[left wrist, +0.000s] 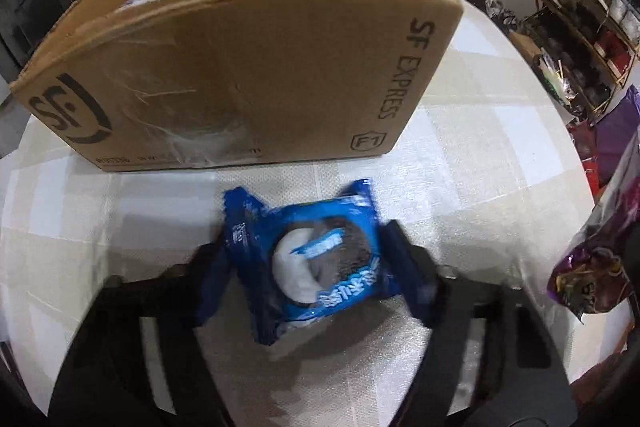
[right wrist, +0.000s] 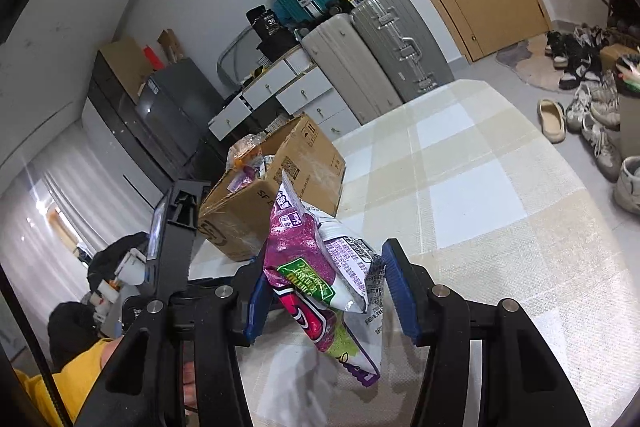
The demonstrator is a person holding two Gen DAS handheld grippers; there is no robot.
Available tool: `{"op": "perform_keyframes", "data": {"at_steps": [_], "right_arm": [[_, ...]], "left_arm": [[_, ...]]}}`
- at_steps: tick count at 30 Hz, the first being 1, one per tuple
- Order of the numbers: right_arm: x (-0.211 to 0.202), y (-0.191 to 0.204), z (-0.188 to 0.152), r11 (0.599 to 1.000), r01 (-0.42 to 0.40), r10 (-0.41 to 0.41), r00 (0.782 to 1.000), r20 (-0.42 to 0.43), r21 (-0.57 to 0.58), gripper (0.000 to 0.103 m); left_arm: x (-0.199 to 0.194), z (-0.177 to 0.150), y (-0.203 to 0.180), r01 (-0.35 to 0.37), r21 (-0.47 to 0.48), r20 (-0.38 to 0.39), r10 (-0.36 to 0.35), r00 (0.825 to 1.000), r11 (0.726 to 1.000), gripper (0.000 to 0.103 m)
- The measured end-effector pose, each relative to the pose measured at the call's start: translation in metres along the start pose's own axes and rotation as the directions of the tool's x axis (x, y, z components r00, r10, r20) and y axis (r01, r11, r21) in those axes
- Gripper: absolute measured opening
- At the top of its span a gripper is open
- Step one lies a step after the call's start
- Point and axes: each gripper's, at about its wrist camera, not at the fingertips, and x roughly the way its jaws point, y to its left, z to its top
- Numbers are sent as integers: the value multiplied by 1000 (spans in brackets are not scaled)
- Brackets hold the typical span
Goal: Organize snacks
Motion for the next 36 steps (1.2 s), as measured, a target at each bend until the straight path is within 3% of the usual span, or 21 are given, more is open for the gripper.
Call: {"op": "perform_keyframes", "data": {"at_steps": [1, 3, 10, 18, 22, 26, 28, 31, 36], "right_arm": [[1, 1, 0, 1000, 1, -1, 1000, -2, -1, 53], [1, -1, 0, 1000, 3, -3, 1000, -8, 7, 53], [6, -7, -1, 999, 7, -6, 1000, -22, 33, 53], [9, 1, -2, 1000, -25, 25, 999, -23, 10, 53], [0, 21, 4, 999, -48, 47, 999, -20, -23, 53], [-23, 51, 15, 995, -97, 98, 995, 10, -36, 53], [-38, 73, 19, 991, -106, 108, 994, 27, -79, 53], [-60, 106, 22, 983, -124, 131, 990, 46, -134, 53], [-90, 148, 15, 974, -134, 147, 988, 57, -180, 53]], "left_arm": [[-1, 2, 0, 13, 3, 5, -14, 1000, 1000, 45], [-2, 5, 5, 71, -3, -1, -71, 997, 997, 41], [-29, 4, 11, 61, 27, 38, -62, 997, 998, 41], [-112, -23, 15, 60, 20, 151, -63, 987, 998, 41], [-173, -69, 44, 59, 12, 203, -60, 977, 998, 41], [-227, -86, 56, 69, -12, 266, -63, 962, 998, 41], [-254, -112, 72, 72, -17, 294, -64, 954, 997, 41], [-296, -157, 96, 88, -11, 354, -78, 932, 996, 41], [-342, -198, 120, 112, -12, 422, -97, 901, 994, 41]]}}
